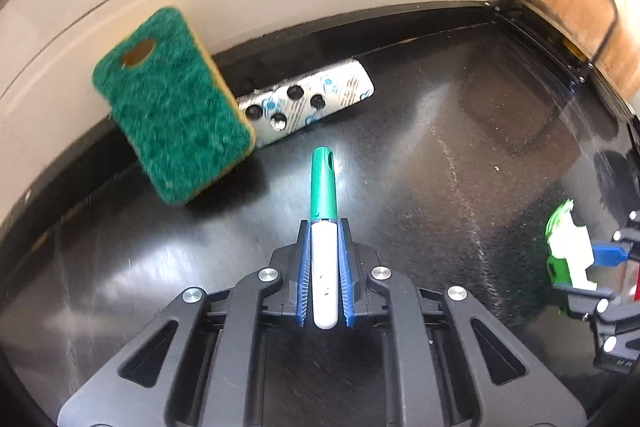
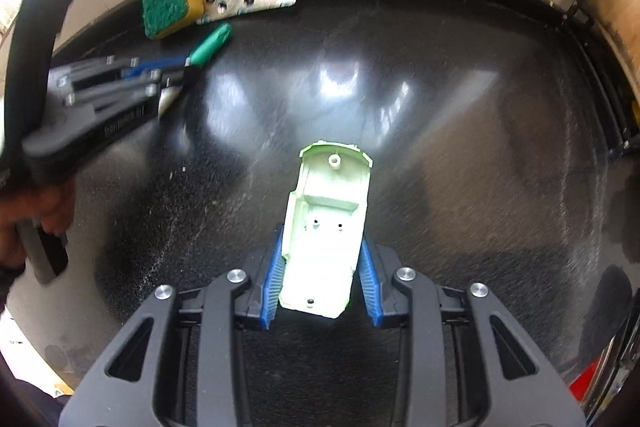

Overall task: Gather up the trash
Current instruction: 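Grasp the green-capped marker with the left tool while the right tool grasps the green plastic piece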

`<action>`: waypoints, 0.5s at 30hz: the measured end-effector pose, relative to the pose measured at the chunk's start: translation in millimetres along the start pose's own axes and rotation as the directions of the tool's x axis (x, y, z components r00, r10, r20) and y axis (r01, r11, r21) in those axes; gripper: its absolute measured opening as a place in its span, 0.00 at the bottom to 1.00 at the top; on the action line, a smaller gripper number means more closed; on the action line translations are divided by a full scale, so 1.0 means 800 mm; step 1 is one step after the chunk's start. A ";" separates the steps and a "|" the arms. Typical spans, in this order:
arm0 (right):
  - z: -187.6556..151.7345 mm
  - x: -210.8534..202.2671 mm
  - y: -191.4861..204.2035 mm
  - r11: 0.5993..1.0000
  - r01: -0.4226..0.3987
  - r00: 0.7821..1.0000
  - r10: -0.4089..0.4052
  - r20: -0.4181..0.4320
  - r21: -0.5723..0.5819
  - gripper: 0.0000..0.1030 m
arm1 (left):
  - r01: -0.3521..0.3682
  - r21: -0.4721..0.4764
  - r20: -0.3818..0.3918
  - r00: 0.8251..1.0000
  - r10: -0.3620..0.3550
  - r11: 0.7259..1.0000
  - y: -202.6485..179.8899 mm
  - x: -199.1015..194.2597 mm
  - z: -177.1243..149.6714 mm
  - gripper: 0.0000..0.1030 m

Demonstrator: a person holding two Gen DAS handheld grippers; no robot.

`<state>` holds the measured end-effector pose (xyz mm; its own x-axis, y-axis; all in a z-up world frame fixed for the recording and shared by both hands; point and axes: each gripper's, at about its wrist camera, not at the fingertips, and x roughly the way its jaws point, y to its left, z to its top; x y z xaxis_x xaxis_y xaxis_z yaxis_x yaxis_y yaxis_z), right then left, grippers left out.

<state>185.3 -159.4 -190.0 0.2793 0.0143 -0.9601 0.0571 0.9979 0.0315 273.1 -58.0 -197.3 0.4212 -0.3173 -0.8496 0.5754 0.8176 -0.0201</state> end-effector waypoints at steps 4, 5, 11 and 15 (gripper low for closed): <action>0.013 -0.019 -0.012 0.999 -0.025 0.998 0.027 0.058 -0.033 0.33 | -0.039 -0.054 -0.007 0.999 0.038 0.998 -0.013 -0.029 -0.012 0.12; 0.015 -0.025 -0.014 0.998 -0.031 0.997 0.035 0.073 -0.046 0.33 | -0.054 -0.064 -0.004 0.999 0.054 0.996 -0.017 -0.041 -0.015 0.12; 0.015 -0.073 -0.012 0.987 -0.087 0.983 0.107 0.150 -0.134 0.33 | -0.120 -0.120 0.001 0.993 0.121 0.985 -0.053 -0.112 -0.038 0.12; 0.002 -0.104 -0.013 0.974 -0.115 0.973 0.150 0.174 -0.194 0.33 | -0.152 -0.173 -0.009 0.988 0.153 0.973 -0.081 -0.153 -0.061 0.12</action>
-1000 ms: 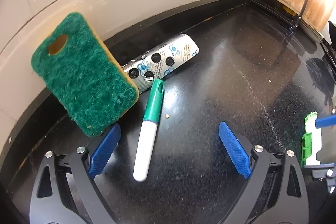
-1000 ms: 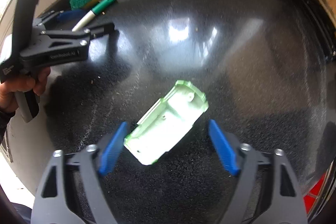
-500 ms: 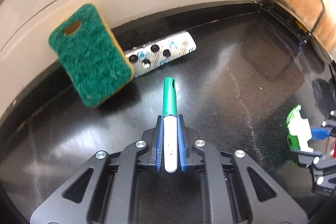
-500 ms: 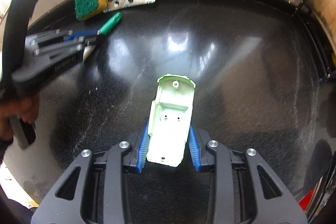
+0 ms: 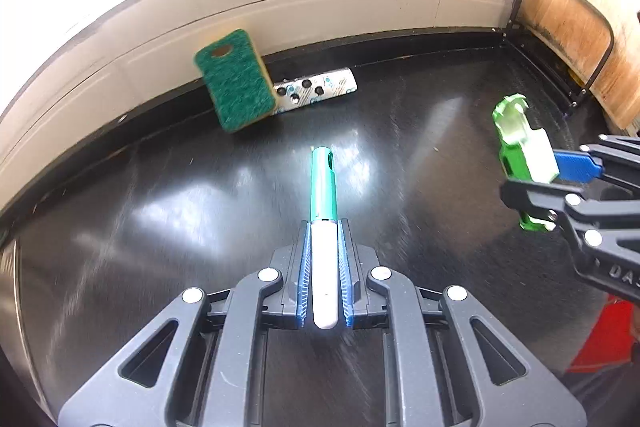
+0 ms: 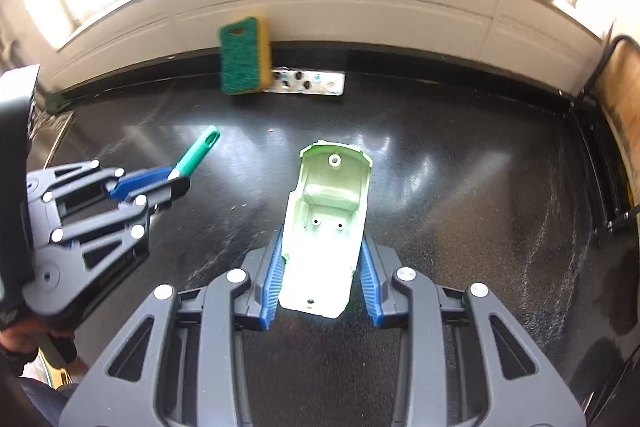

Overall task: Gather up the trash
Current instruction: 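Carry the marker and green plastic piece to the bin and open both tools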

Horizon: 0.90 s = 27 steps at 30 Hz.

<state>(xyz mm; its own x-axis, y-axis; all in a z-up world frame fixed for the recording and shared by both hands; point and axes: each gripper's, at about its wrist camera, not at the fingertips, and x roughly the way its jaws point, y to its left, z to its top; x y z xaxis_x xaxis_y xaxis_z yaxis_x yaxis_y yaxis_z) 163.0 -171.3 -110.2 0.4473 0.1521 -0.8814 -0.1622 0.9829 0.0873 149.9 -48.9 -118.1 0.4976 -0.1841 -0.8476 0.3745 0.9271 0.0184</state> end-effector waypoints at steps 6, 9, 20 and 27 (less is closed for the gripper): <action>-0.025 -0.028 0.006 0.998 -0.035 0.999 0.036 0.020 -0.056 0.33 | -0.022 -0.039 0.008 1.000 0.023 0.999 -0.028 -0.041 -0.030 0.12; -0.036 -0.039 0.008 0.997 -0.043 0.999 0.045 0.030 -0.072 0.33 | -0.038 -0.042 0.016 0.999 0.039 0.998 -0.036 -0.054 -0.041 0.12; -0.049 -0.072 0.018 0.989 -0.054 0.996 0.063 0.066 -0.135 0.33 | -0.078 -0.087 0.071 0.994 0.085 0.993 -0.042 -0.097 -0.062 0.12; -0.051 -0.078 0.059 0.977 -0.096 0.992 0.110 0.062 -0.192 0.33 | -0.128 -0.155 0.077 0.987 0.141 0.980 -0.016 -0.128 -0.087 0.12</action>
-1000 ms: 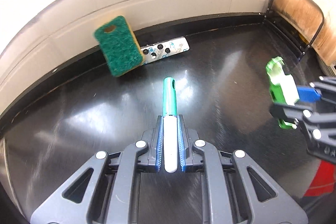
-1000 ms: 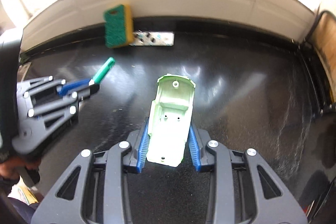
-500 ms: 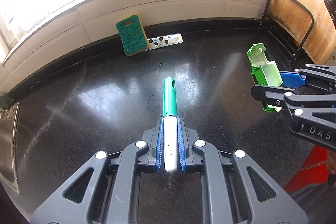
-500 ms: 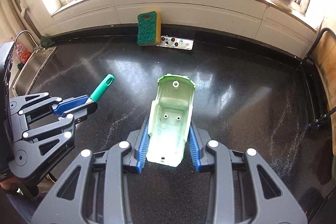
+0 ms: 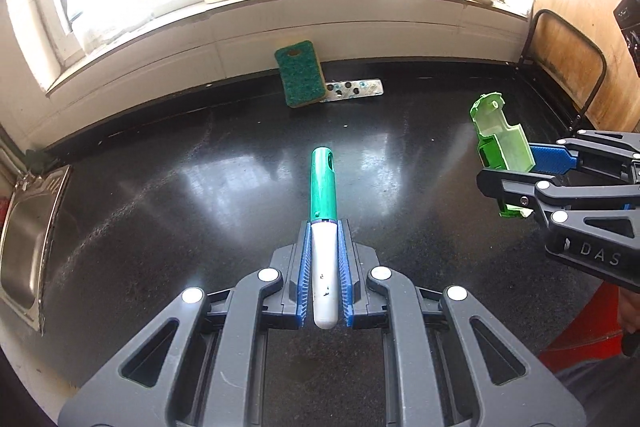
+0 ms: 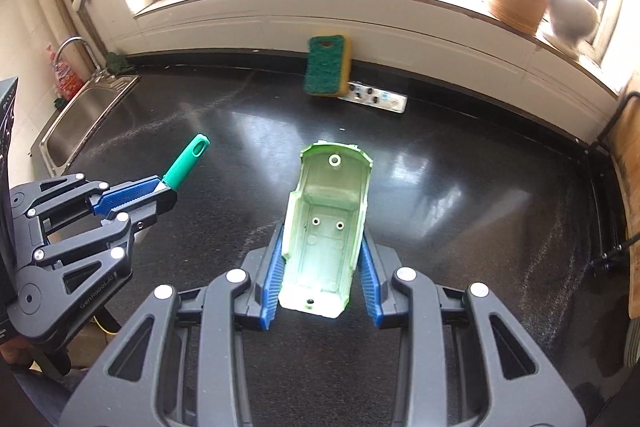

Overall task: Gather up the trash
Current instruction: 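Carry the marker and green plastic piece to the bin and open both tools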

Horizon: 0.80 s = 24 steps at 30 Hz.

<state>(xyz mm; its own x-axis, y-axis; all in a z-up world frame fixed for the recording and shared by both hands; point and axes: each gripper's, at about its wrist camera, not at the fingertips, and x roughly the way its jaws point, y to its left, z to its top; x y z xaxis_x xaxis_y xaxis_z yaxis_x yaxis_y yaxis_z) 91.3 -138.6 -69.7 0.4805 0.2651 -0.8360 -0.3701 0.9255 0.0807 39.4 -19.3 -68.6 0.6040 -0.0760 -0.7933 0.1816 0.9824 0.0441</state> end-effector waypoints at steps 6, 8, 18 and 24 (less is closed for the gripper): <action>0.017 0.009 0.072 0.991 -0.083 0.997 0.082 -0.008 -0.102 0.34 | -0.088 -0.106 0.000 0.996 0.089 0.990 0.063 -0.032 -0.028 0.12; 0.024 0.012 0.102 0.983 -0.114 0.993 0.114 -0.013 -0.147 0.33 | -0.132 -0.152 -0.004 0.991 0.133 0.980 0.090 -0.046 -0.043 0.12; 0.042 0.030 0.297 0.862 -0.332 0.943 0.314 -0.110 -0.383 0.34 | -0.357 -0.402 -0.091 0.932 0.351 0.843 0.219 -0.128 -0.151 0.12; 0.023 0.039 0.425 0.723 -0.471 0.881 0.414 -0.230 -0.506 0.34 | -0.458 -0.547 -0.185 0.883 0.432 0.701 0.277 -0.174 -0.238 0.12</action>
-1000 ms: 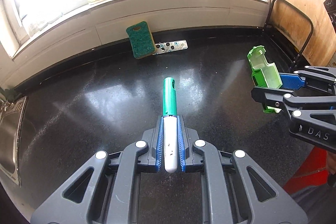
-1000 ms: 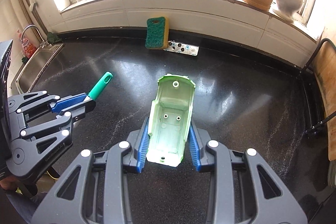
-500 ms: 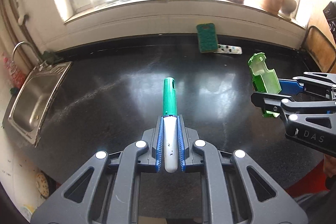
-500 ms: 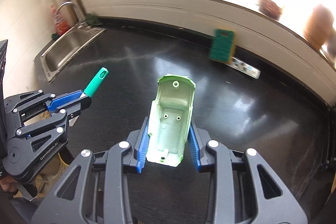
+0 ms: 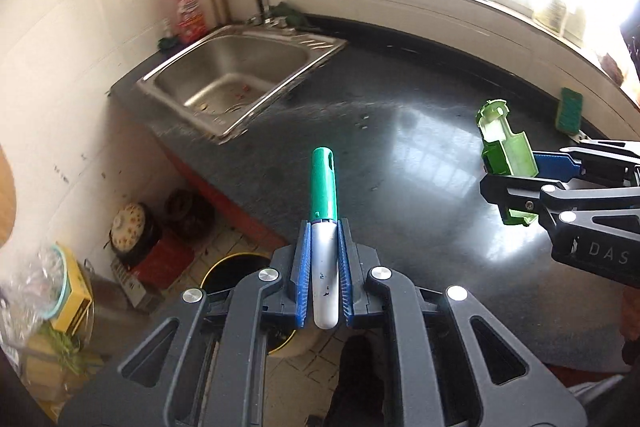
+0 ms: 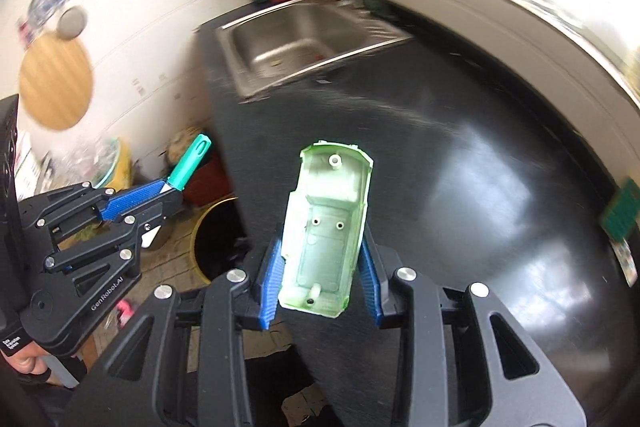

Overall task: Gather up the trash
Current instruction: 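Carry the marker and green plastic piece to the bin and open both tools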

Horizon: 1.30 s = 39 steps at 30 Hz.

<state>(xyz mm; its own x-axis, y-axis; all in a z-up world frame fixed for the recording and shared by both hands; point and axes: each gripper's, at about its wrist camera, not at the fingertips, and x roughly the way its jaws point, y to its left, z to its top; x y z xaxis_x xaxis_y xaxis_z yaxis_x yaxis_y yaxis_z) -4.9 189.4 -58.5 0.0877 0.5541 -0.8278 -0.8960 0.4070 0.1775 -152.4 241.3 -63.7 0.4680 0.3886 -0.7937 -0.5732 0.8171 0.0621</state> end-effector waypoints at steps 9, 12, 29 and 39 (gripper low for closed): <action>0.031 0.096 0.136 0.964 -0.193 0.975 0.168 -0.144 -0.182 0.34 | -0.124 -0.216 -0.097 0.990 0.105 0.969 0.117 0.020 -0.074 0.12; 0.032 0.126 0.169 0.952 -0.228 0.962 0.189 -0.195 -0.203 0.34 | -0.129 -0.277 -0.126 0.987 0.097 0.952 0.144 0.037 -0.098 0.12; 0.063 0.257 0.253 0.925 -0.269 0.931 0.179 -0.317 -0.268 0.36 | -0.083 -0.400 -0.161 0.987 0.019 0.913 0.221 0.141 -0.143 0.15; 0.078 0.241 0.233 0.935 -0.260 0.940 0.188 -0.284 -0.242 0.60 | -0.130 -0.385 -0.173 0.983 0.067 0.914 0.226 0.141 -0.145 0.70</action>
<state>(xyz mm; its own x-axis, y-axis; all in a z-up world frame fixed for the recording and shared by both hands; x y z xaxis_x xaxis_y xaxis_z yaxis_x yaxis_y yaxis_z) -127.9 417.5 -152.1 -0.2093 0.3916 -0.8960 -0.9658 0.0606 0.2521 -281.1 383.5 -212.0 0.3053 0.3630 -0.8803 -0.8438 0.5317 -0.0734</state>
